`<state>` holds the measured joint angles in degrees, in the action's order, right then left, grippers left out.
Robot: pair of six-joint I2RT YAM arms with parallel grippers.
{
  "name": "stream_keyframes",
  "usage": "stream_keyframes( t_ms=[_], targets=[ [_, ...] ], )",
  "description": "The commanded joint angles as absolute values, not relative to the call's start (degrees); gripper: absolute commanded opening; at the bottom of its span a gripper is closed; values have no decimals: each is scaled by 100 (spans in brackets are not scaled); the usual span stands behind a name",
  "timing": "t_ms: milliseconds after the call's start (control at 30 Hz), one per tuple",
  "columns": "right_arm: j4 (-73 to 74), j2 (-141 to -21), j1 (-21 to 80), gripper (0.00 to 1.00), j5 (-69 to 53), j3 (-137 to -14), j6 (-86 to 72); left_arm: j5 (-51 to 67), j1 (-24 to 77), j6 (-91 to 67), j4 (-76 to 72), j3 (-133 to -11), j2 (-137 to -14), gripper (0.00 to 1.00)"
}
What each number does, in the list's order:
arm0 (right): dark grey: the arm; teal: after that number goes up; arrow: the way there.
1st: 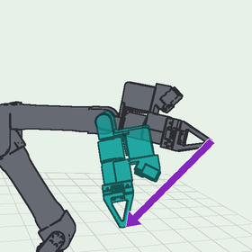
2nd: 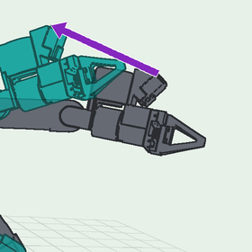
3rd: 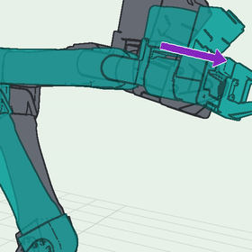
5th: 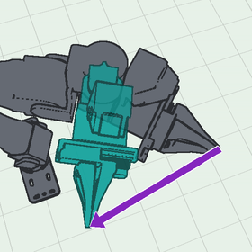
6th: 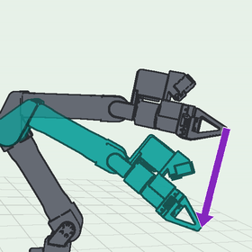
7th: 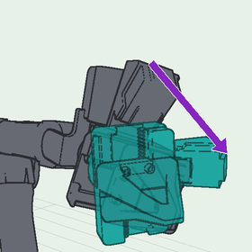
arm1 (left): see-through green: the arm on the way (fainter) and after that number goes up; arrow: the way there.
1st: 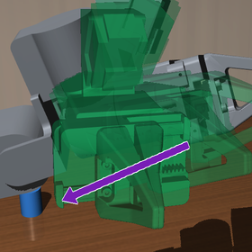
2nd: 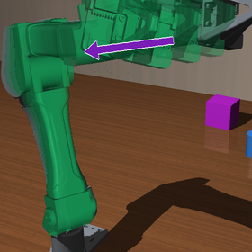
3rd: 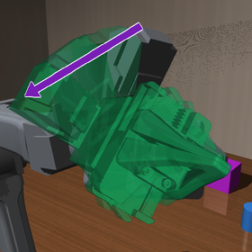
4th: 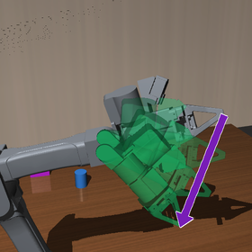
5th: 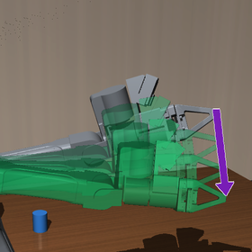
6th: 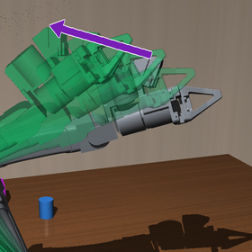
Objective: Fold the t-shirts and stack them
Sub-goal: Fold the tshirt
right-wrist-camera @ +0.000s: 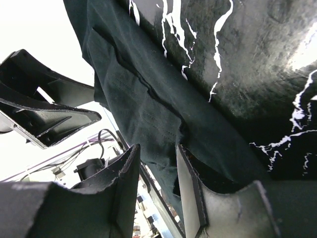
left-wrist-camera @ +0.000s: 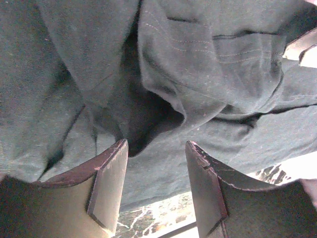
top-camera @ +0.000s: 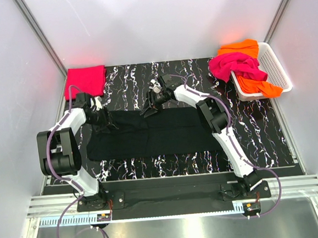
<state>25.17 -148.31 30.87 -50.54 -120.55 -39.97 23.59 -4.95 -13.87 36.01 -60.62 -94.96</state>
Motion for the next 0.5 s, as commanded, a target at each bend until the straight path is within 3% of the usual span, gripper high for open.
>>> stream_keyframes(
  t_ms=[0,267,367,467],
  targets=[
    [2470,-14871,3120,42,-4975,-12129,-4025,2188,-483,-1160,3559,-6222,-9545,54],
    [2549,-14511,2971,43,-4632,-11637,-3815,2022,-457,-1028,3805,-6354,-9843,49],
    [2531,-14511,2971,43,-4675,-11549,-3770,1864,-457,-1098,3849,-6337,-9922,38],
    [2540,-14642,3006,41,-4789,-11654,-3788,1846,-448,-1195,3867,-6346,-9949,34]
  ],
)
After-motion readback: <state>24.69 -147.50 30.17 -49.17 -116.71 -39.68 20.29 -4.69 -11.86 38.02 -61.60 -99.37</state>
